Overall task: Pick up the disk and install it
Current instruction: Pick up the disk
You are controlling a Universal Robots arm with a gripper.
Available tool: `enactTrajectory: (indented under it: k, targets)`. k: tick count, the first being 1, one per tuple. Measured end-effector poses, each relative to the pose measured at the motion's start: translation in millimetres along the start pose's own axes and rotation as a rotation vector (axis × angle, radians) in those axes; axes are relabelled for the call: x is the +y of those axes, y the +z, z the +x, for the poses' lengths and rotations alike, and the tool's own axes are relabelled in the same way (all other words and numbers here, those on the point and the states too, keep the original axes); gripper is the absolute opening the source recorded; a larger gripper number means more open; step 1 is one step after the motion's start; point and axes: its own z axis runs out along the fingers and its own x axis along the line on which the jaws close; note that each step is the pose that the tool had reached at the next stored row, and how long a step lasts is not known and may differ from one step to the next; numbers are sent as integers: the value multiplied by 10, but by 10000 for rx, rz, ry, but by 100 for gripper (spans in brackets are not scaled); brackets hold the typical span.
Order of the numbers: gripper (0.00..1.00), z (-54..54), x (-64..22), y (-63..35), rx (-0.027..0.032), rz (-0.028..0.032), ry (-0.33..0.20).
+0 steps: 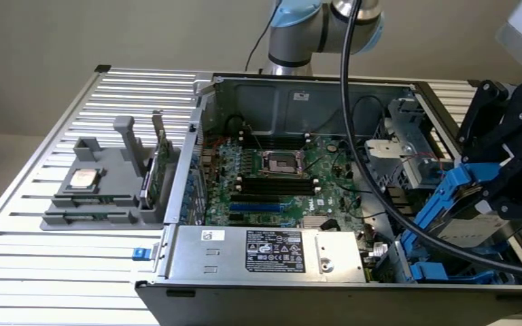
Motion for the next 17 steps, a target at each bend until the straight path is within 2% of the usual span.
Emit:
enactTrajectory:
  k: [3,6,8,14,17]
  targets:
    - [33,1,-15,-4,-3,-172,15]
    - [33,1,-37,-8,-5,-280,23]
    - [33,-1,-48,-10,-8,-308,26]
    - [33,-22,-46,-42,-4,-342,23]
    - [33,-28,-48,-52,-3,-392,23]
